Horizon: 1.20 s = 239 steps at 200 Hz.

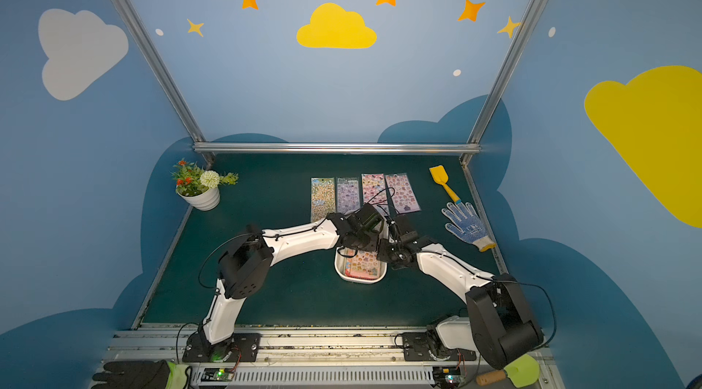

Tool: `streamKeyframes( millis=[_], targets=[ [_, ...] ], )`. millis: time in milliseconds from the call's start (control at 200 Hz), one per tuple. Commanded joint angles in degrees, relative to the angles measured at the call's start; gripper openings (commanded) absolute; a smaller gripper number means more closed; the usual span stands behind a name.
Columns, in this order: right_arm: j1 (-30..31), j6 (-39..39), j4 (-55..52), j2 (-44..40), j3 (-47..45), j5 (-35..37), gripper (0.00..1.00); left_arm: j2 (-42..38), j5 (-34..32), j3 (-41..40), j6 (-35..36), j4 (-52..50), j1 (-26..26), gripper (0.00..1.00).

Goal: Take the stickers out of the storage box
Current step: Pick up the sticker from the storage box.

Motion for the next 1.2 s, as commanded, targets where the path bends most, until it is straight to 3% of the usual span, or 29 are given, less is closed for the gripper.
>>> streamKeyframes(
  millis=[0, 255, 370, 1191],
  targets=[
    [-0.06, 0.08, 2.02, 0.28, -0.52, -0.77, 0.0, -2.3, -0.56, -0.56, 0.56, 0.18, 0.12, 0.24],
    [-0.21, -0.01, 1.83, 0.33, -0.44, -0.63, 0.0, -9.62, -2.87, -4.48, 1.56, 0.04, 0.18, 0.48],
    [-0.22, -0.1, 1.74, 0.17, -0.51, -0.45, 0.0, -11.81, -2.89, -5.97, 1.61, -0.12, 0.36, 0.53],
    [-0.16, -0.36, 2.01, -1.37, -1.22, -0.78, 0.0, -1.96, -8.3, -0.72, 1.38, -6.89, 1.41, 0.65]
  ],
)
